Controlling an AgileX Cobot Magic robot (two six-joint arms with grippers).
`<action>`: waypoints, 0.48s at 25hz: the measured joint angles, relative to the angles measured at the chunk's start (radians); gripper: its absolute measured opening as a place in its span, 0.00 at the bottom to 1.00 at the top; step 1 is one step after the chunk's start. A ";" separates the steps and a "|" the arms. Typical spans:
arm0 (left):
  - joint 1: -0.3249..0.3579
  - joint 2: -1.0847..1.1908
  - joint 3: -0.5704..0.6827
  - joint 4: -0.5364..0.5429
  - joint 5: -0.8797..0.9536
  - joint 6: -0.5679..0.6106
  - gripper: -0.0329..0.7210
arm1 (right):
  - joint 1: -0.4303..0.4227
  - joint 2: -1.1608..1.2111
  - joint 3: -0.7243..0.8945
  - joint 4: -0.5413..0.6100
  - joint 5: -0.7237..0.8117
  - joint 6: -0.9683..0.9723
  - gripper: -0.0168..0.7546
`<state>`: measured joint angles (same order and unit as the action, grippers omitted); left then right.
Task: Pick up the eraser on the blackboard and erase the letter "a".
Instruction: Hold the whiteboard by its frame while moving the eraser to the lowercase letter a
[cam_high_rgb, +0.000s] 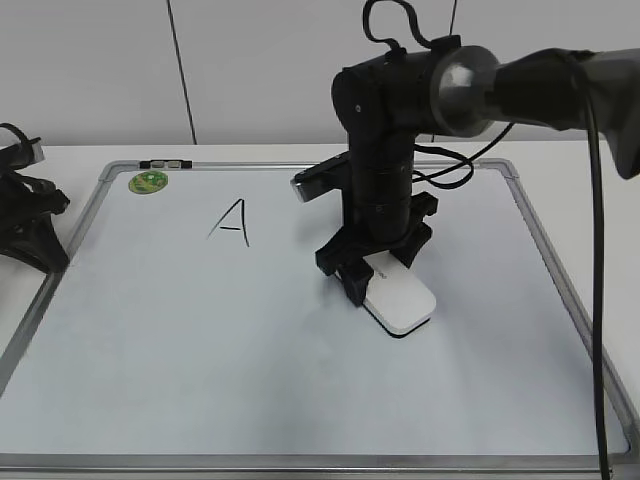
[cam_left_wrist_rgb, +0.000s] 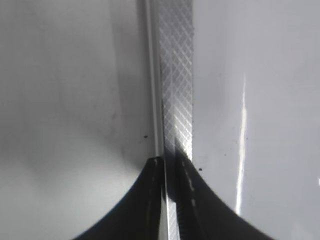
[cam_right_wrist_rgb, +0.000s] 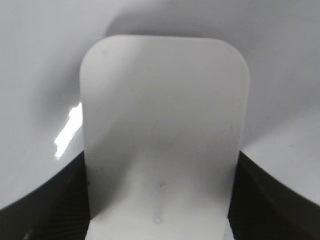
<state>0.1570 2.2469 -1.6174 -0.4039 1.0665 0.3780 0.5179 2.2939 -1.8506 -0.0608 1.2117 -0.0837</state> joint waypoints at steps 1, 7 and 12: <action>0.000 0.000 0.000 0.000 0.000 0.000 0.10 | -0.009 0.000 0.000 0.000 0.000 0.000 0.71; 0.000 0.000 0.000 0.000 -0.002 0.000 0.10 | -0.067 0.000 -0.001 -0.013 0.000 0.001 0.71; 0.000 0.000 0.000 0.000 -0.002 0.000 0.10 | -0.098 0.000 -0.011 0.012 0.002 0.008 0.71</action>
<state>0.1570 2.2469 -1.6174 -0.4039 1.0647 0.3780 0.4203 2.2939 -1.8616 -0.0489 1.2142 -0.0758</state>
